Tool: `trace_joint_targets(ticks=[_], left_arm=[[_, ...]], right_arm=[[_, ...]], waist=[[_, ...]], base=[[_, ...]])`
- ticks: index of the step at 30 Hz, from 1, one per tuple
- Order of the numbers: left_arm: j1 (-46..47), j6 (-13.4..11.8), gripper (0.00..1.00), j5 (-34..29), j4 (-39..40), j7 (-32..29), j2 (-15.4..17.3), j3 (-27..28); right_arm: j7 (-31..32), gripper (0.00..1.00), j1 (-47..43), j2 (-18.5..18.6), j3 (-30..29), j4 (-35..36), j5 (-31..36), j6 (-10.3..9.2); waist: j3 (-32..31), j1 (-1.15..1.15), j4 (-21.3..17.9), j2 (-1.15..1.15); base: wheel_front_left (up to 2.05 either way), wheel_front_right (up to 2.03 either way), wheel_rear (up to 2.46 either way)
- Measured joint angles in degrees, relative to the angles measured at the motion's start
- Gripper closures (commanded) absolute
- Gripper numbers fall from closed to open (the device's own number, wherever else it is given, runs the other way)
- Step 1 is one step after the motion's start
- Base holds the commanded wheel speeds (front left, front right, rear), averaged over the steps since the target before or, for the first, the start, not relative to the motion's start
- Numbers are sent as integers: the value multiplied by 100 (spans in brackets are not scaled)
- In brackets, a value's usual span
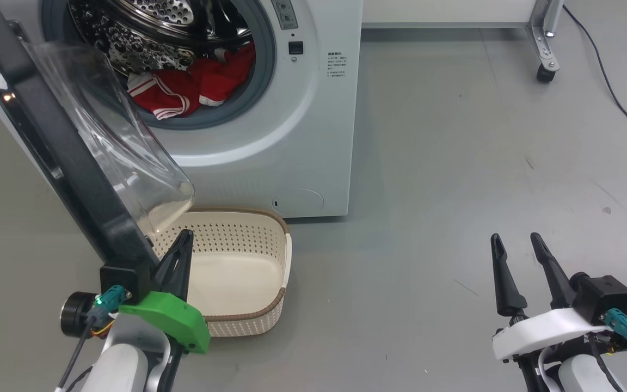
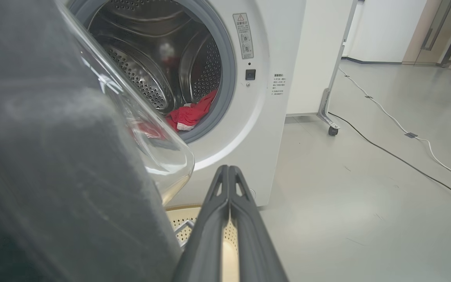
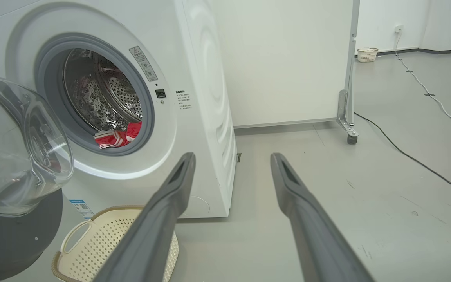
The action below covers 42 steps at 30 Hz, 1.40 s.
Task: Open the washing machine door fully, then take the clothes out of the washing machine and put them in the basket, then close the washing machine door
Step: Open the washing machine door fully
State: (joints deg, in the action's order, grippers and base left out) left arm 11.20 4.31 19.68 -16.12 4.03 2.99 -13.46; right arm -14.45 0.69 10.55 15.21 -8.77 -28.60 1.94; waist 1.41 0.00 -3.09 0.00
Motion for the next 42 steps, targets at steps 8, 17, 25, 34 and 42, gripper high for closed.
trace_joint_targets(ticks=[8, 17, 25, 34, 42], left_arm=[[83, -56, 100, -3, -129, 70, -4, 43], [211, -55, 100, -27, -344, 169, -23, -10], [214, -49, 100, -12, -513, 220, -58, -51], [216, -51, 100, 36, -641, 319, -87, -26], [225, -56, 100, 116, -740, 368, -87, 68]], right_arm=[[0, 0, 0, -35, -55, -1, 2, 2], [0, 0, -1, -73, -175, -10, 52, 45], [0, 0, -6, -104, -196, -48, 62, 54], [0, 0, -118, -138, -211, -62, 76, 97], [0, 0, -124, -168, -216, -65, 102, 138]], waist=[[33, 0, 19, 0], [16, 0, 183, 0], [-58, 0, 397, 0], [-102, 0, 678, 0], [-91, 0, 971, 0]], base=[[0, 0, 0], [0, 0, 0], [0, 0, 0], [0, 0, 0], [0, 0, 0]])
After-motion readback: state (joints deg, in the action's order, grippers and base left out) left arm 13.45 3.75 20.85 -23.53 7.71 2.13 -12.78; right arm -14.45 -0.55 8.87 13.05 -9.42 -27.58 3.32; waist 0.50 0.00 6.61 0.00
